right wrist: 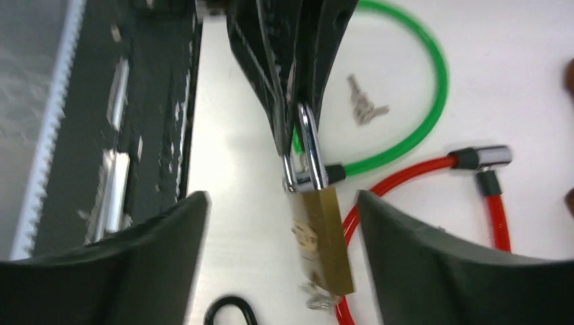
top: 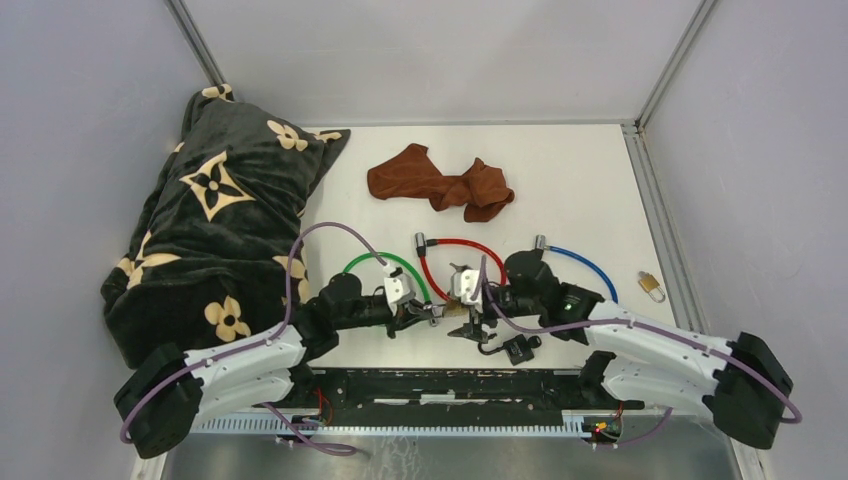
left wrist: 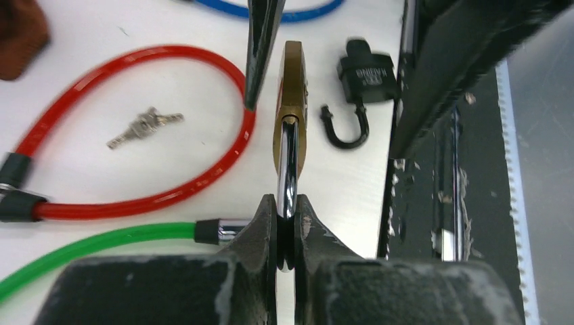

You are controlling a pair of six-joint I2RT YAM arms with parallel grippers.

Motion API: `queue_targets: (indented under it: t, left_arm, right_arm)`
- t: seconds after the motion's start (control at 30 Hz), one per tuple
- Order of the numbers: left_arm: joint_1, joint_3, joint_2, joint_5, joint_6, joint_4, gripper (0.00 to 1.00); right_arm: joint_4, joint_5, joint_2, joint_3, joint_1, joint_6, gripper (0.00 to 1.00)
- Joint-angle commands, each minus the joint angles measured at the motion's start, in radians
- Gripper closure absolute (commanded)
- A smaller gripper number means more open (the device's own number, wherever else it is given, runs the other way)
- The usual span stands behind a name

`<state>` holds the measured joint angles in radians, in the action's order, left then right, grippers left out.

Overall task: Lock with the key
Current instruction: Lock the lock.

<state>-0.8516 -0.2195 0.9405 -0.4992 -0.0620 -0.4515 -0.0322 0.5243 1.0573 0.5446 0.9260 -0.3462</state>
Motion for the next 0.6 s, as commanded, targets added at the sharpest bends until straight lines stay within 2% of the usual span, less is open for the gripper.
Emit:
queue_targets:
  t: [0.0,0.17,0.27,0.57]
  left_arm:
    - [0.023,-0.125,-0.095,0.012,0.102,-0.164,0.98]
    - [0.031,-0.174,-0.170,-0.095,0.126,-0.158,0.98]
    - [0.033,-0.195,-0.194,-0.118,0.149,-0.150,0.98]
    - [0.044,-0.213,-0.233,-0.133,0.179,-0.142,0.98]
  right_arm:
    - [0.159,0.060,-0.146,-0.003,-0.058,0.043,0.02]
    - [0.306,0.255,-0.246,-0.080,-0.224,0.177,0.02]
    - [0.401,0.316,-0.247,-0.096,-0.250,0.254,0.02]
    - [0.536,0.421,-0.215,-0.093,-0.262,0.396,0.23]
